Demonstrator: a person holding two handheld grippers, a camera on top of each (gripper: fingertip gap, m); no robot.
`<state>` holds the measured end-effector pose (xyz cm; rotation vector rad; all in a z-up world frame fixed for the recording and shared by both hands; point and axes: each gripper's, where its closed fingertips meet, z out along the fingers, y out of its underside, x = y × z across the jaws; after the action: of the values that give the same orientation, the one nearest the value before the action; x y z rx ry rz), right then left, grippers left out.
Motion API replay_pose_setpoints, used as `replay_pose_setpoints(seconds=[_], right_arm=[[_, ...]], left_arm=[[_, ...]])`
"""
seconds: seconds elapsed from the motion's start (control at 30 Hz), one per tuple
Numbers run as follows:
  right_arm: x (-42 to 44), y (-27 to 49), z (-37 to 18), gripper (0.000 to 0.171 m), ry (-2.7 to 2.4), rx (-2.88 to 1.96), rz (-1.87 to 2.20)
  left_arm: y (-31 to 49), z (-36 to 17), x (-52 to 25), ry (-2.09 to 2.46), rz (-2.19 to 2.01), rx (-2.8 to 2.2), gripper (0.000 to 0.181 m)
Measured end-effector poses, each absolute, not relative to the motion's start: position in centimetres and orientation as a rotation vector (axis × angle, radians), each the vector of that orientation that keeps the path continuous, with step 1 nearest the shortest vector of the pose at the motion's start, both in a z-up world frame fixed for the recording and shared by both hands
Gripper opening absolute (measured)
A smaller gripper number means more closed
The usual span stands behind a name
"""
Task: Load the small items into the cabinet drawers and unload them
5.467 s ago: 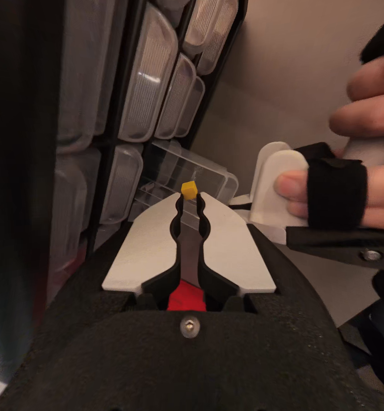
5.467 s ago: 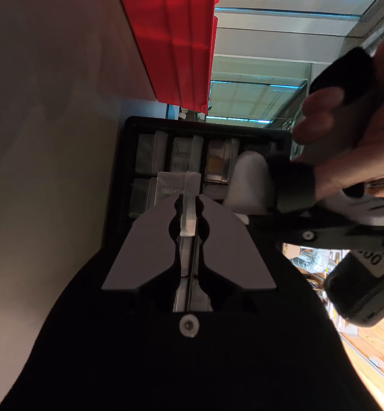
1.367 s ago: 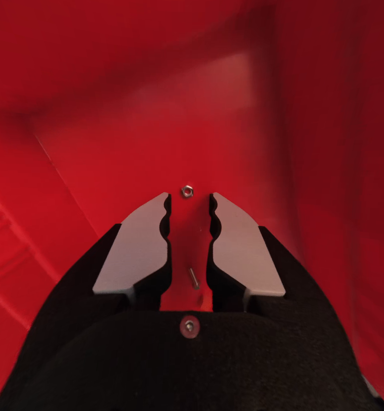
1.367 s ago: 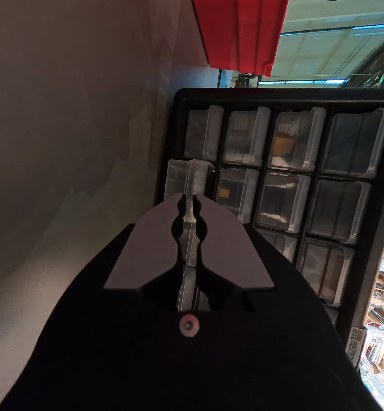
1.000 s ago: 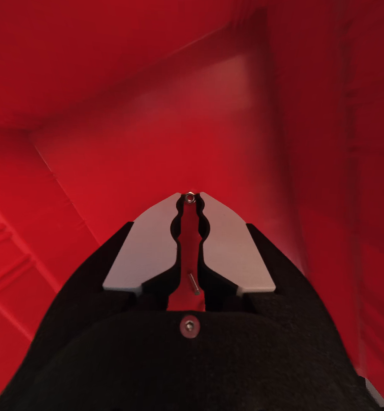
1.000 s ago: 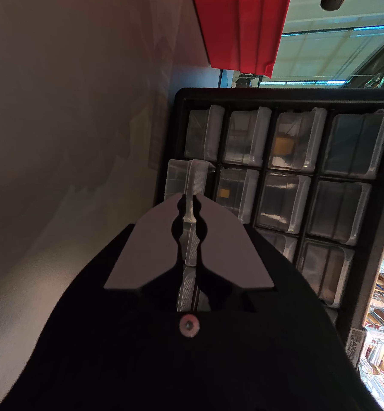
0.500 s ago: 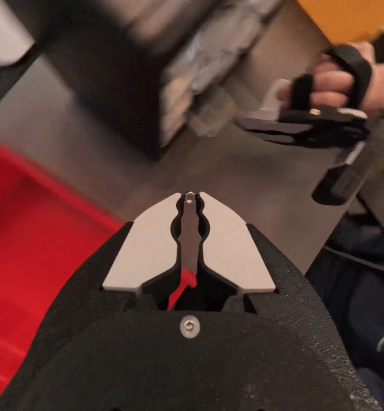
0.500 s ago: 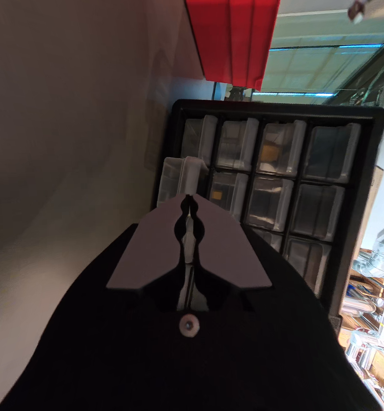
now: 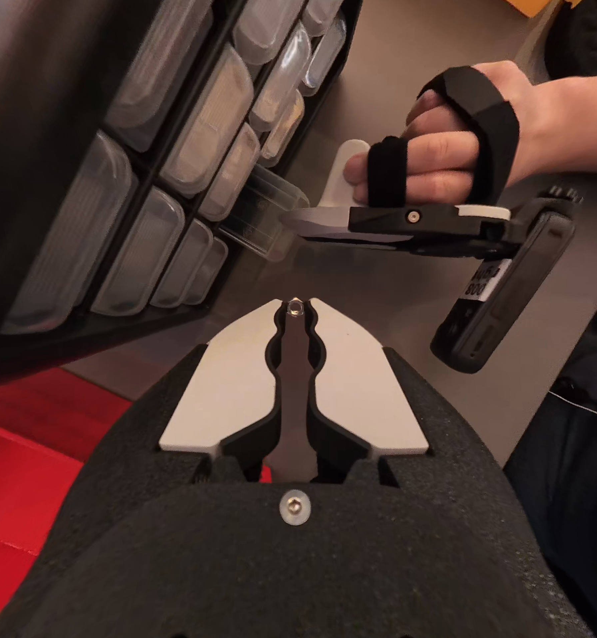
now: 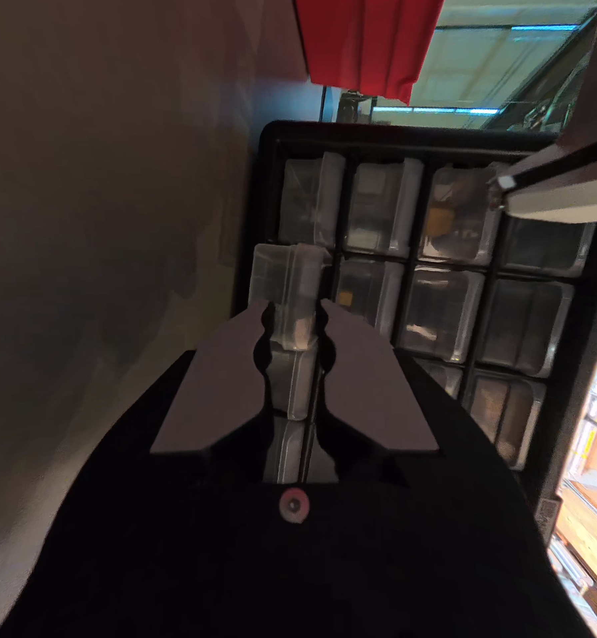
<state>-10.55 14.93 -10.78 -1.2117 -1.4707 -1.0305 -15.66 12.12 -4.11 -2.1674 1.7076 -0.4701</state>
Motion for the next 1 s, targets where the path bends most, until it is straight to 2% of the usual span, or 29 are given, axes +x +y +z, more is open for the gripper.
replay_pose_setpoints(seconds=[0.2,0.53,1.0], right_arm=[[-10.9,13.2,-10.1,0.017,-1.481,-1.227,-0.979],[-12.3,10.9,-10.1,0.016,-1.526,-1.172,-1.012],[-12.2,10.7,-10.3,0.017,-1.587,-1.180,-1.011]], left_arm=[[13.6,-5.9,-14.3,1.660,-0.390,-2.178,0.010],[13.5,-10.4,-11.2,1.818,-0.221,-2.098,0.010],[14.3,-12.8,-10.7,2.033,0.078,-2.091,0.010]])
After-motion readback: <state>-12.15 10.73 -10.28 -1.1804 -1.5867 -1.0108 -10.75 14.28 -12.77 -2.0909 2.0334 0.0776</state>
